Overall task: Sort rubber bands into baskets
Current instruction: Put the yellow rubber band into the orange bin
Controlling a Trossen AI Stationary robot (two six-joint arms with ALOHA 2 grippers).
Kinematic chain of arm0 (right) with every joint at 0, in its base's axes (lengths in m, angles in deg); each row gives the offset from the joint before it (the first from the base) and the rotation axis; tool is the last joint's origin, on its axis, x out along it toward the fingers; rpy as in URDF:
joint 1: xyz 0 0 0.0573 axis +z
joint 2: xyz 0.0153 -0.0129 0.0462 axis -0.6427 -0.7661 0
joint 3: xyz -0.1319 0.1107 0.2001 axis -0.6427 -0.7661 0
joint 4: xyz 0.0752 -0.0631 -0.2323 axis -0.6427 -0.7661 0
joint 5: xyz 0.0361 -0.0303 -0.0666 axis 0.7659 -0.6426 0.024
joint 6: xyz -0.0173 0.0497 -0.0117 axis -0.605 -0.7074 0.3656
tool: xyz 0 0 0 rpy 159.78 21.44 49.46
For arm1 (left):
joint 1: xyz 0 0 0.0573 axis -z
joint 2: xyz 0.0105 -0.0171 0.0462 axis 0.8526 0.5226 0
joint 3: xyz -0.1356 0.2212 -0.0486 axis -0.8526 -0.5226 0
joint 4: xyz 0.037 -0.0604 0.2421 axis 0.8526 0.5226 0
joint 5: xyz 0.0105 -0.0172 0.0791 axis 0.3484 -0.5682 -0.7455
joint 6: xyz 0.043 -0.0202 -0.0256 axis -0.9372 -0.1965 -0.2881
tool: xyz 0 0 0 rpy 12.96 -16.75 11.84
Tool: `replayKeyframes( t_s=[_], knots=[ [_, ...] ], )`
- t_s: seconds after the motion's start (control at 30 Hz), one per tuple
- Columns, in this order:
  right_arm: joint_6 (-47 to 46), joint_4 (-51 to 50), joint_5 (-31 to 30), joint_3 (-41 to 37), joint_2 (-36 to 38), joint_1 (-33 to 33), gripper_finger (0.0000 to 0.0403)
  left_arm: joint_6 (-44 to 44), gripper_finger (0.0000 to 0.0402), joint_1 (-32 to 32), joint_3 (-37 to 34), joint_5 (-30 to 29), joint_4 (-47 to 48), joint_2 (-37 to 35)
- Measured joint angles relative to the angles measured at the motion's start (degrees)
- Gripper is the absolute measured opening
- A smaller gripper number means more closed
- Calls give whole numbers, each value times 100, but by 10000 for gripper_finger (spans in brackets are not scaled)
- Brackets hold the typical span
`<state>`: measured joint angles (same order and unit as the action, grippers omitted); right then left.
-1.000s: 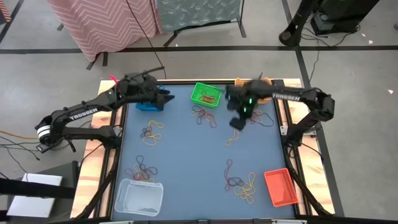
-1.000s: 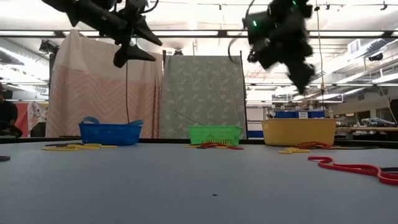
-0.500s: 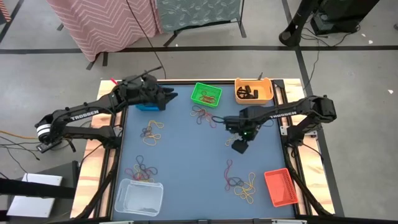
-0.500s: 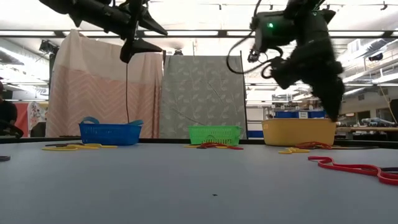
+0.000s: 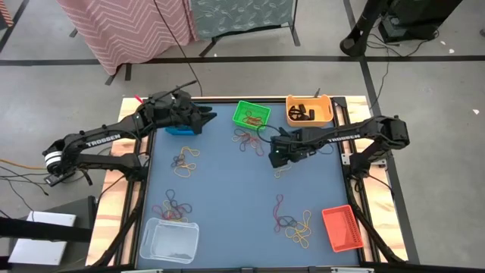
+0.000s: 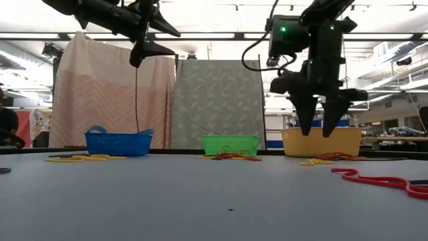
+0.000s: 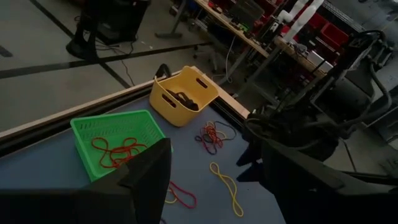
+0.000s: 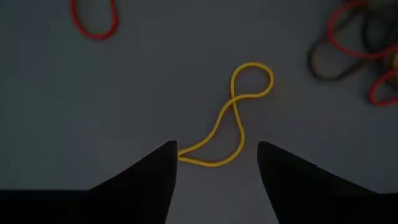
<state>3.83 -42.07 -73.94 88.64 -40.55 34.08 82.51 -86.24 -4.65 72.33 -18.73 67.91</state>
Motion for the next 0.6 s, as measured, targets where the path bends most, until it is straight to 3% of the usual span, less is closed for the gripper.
replayKeyframes(
  t_s=[0.37,0.6],
  knots=[
    [-887,961,-106,-904,-4,-110,232,1,253,0,0,1,4,0],
    [-955,1524,24,-1242,-85,-138,232,3,253,0,0,2,4,0]
  ],
)
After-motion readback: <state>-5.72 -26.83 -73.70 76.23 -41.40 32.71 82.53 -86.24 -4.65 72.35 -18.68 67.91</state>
